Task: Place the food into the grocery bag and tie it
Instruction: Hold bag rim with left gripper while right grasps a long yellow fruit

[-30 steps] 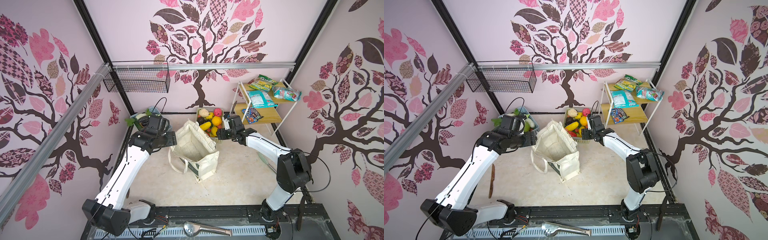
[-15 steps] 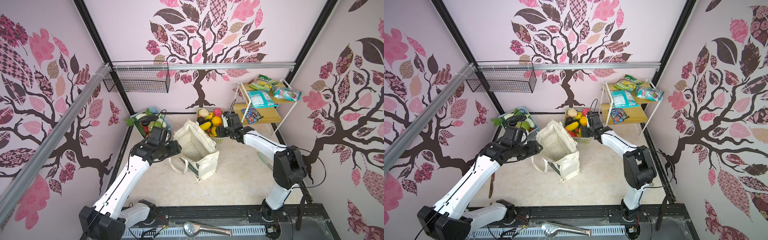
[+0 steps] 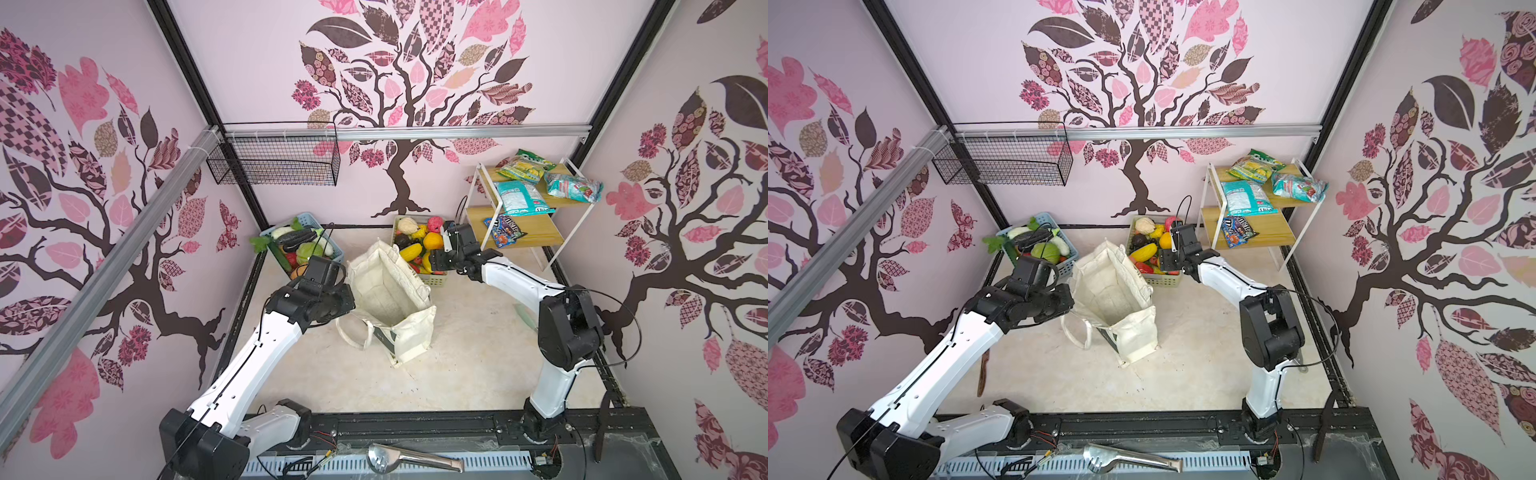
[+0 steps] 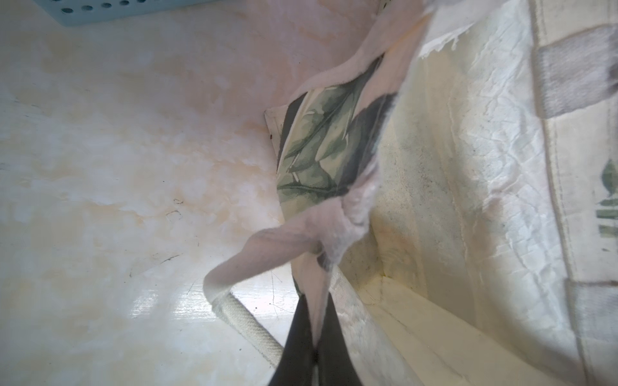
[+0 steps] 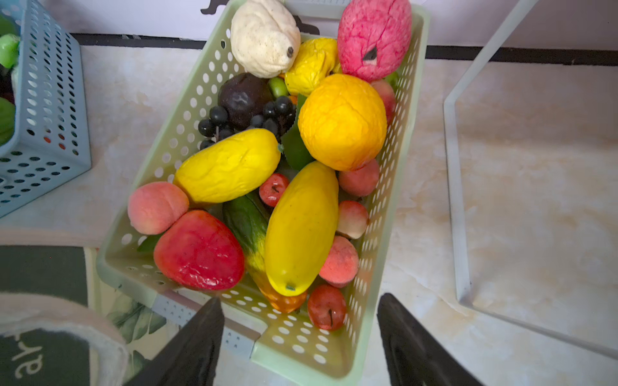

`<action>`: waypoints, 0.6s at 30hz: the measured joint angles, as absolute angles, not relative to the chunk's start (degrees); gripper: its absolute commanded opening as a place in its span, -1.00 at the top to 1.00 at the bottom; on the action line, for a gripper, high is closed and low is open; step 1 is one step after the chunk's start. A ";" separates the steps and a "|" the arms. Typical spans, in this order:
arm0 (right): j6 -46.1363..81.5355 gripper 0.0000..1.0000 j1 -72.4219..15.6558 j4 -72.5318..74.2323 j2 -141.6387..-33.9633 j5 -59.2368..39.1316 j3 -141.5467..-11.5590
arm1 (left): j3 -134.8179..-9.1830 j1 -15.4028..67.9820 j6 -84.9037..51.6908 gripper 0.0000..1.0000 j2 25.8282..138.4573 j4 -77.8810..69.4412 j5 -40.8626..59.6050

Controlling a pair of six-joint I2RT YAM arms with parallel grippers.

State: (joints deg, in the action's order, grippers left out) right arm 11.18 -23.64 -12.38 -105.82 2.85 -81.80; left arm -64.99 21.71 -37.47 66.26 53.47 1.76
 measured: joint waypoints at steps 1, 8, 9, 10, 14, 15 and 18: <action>11.29 -0.51 -23.79 -12.51 -106.13 3.14 -82.46 | -65.21 20.67 -36.64 1.00 66.26 53.89 1.91; 12.29 -0.52 -24.88 -14.44 -109.45 5.87 -86.28 | -67.59 16.14 -28.97 1.00 66.65 57.43 1.93; 12.45 -0.52 -25.10 -14.87 -110.19 6.26 -86.89 | -68.07 16.14 -27.94 1.00 66.85 57.84 1.80; 12.51 -0.53 -25.32 -15.38 -111.00 6.66 -87.66 | -68.45 16.14 -26.94 1.00 67.13 58.13 1.76; 12.82 -0.54 -26.09 -16.73 -114.72 8.29 -90.78 | -68.90 16.05 -24.14 1.00 68.03 58.43 1.56; 12.88 -0.54 -26.20 -17.21 -115.72 8.69 -91.70 | -69.19 15.90 -23.55 1.00 68.25 58.59 1.58; 12.93 -0.55 -26.26 -18.20 -117.97 9.65 -93.69 | -70.35 15.73 -21.91 1.00 68.86 58.94 1.89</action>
State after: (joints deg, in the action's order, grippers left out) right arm 12.93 -26.26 -18.20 -117.97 9.65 -93.69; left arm -70.35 15.73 -21.91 68.86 58.94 1.89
